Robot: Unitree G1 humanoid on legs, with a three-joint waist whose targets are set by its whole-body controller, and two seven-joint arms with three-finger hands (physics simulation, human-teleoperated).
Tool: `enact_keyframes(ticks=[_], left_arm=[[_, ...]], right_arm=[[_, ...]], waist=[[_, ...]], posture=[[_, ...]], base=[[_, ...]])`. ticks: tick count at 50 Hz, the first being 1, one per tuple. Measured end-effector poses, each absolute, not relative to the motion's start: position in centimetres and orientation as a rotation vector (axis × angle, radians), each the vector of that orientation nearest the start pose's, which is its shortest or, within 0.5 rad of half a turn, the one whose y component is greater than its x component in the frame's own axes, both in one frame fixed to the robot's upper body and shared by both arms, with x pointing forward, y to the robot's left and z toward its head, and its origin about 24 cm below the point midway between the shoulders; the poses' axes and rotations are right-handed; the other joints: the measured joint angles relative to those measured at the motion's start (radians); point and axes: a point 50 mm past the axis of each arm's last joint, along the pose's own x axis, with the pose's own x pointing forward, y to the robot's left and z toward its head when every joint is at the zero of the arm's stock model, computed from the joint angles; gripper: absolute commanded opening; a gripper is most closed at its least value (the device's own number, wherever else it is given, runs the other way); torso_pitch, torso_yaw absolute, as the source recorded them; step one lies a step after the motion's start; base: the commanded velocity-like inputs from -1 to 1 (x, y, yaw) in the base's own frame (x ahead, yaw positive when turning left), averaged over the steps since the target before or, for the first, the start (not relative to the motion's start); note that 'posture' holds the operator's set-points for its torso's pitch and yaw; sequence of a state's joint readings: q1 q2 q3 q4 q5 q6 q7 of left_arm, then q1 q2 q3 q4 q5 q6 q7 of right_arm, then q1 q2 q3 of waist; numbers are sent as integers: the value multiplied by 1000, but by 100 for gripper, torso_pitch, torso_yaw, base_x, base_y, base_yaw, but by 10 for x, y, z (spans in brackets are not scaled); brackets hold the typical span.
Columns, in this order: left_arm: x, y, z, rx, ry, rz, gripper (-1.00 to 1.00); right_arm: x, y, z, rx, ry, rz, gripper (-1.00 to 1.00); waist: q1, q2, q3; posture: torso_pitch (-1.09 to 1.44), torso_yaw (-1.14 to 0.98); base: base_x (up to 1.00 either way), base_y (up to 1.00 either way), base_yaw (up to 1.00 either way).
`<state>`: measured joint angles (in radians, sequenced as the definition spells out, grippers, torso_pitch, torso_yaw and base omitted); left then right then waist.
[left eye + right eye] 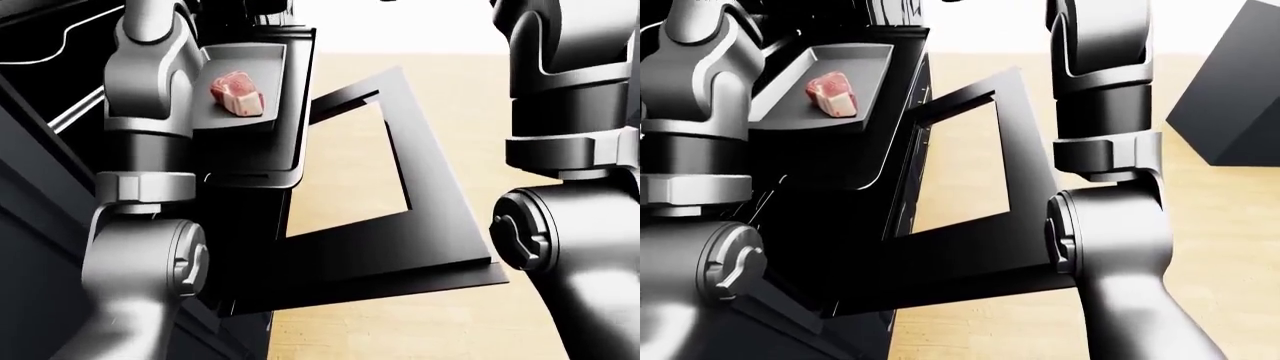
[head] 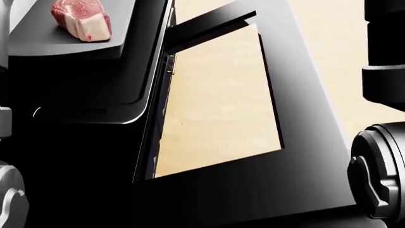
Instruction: Place the steak on the top rack of the oven.
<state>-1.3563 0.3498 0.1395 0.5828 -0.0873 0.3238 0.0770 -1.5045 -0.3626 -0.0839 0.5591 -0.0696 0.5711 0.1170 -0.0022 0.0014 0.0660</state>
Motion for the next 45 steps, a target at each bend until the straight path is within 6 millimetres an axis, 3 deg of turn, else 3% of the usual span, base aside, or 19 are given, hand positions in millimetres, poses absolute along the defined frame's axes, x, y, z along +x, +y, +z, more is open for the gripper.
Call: enact_keyframes(ticks=[17,36,45], left_arm=[[378,158,369,48,-553,15,100],[370,150,386,39,-631,-17,100],[361,151,395,25,-681,-22,100]], right_arm=[[378,-140,397,-293,-384,32,100],[375,-141,406,-301,-426,25,100],[368,-132,414,-329,-478,37,100]], waist=[[1,0,1],[1,-1,3],[0,2,5]], posture=[[0,0],[0,0],[0,0]], base=[[0,0,0],[0,0,0],[0,0,0]])
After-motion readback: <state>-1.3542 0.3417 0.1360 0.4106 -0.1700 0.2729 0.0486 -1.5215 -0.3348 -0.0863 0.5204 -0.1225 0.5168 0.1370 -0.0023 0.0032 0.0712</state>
